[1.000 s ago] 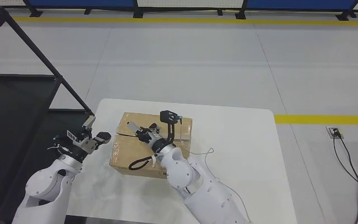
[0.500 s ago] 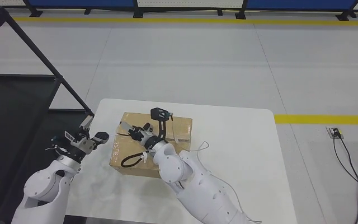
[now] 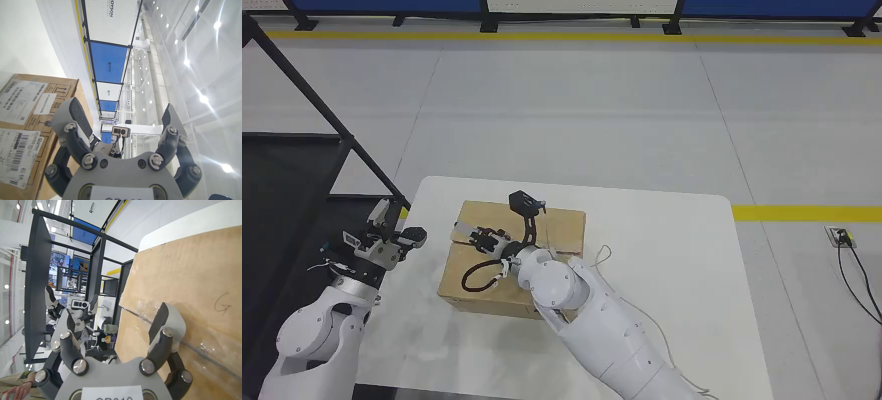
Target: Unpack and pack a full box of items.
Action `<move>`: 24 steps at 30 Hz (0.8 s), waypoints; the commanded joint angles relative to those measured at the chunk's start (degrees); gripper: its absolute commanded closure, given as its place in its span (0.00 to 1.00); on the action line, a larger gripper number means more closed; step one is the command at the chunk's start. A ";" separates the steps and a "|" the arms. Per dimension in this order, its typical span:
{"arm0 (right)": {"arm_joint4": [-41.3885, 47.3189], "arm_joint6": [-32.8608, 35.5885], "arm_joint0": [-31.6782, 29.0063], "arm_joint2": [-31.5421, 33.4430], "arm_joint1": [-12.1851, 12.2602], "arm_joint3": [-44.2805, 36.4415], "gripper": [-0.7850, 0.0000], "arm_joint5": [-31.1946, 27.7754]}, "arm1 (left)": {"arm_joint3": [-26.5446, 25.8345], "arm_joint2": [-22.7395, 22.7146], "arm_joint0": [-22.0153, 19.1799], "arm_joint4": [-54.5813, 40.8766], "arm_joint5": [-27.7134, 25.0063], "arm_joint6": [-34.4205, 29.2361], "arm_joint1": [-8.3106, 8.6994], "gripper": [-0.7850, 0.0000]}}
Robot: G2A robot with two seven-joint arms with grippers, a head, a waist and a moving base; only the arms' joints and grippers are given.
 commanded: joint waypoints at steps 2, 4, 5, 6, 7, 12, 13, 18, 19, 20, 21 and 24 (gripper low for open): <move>2.83 0.06 0.48 1.65 -0.09 1.52 0.00 -0.81 | -0.70 0.82 0.14 0.45 0.58 -0.70 -0.05 0.00; 5.24 1.69 0.85 2.67 -0.17 2.54 0.00 -1.13 | -1.04 1.56 0.09 1.44 0.77 -1.04 -0.07 0.00; 6.50 3.04 1.10 3.35 -0.12 3.00 0.00 -1.34 | -1.15 1.94 0.04 1.78 0.91 -1.18 -0.10 0.00; 7.58 4.44 1.34 4.08 -0.02 3.44 0.00 -1.31 | -1.26 2.27 -0.05 2.00 1.04 -1.30 -0.12 0.00; 8.60 6.15 1.53 4.78 0.11 3.76 0.00 -1.21 | -1.37 2.54 -0.16 2.09 1.20 -1.40 -0.15 0.00; 10.69 12.81 1.58 8.04 1.23 3.71 0.00 -0.01 | -2.10 3.93 -0.75 2.74 1.85 -2.07 -0.26 0.00; 10.39 12.76 1.37 8.53 1.45 3.34 0.00 0.52 | -2.28 4.24 -0.91 2.92 1.93 -2.22 -0.29 0.00; 10.47 14.92 -0.07 10.96 2.49 1.00 0.00 3.63 | -2.88 5.63 -1.74 3.70 2.25 -2.46 -0.43 0.00; 10.47 15.65 -0.50 11.49 2.74 0.41 0.00 3.86 | -2.97 5.84 -1.88 3.73 2.32 -2.44 -0.46 0.00; 10.24 16.28 -0.98 12.00 3.03 -0.25 0.00 4.09 | -3.06 6.05 -2.02 3.77 2.45 -2.46 -0.48 0.00; 9.94 16.28 -1.55 12.60 3.31 -1.06 0.00 4.30 | -3.13 6.25 -2.16 3.78 2.58 -2.47 -0.51 0.00; 9.38 17.01 -3.66 14.27 4.13 -3.87 0.00 4.99 | -3.24 6.83 -2.56 4.21 2.83 -2.68 -0.56 0.00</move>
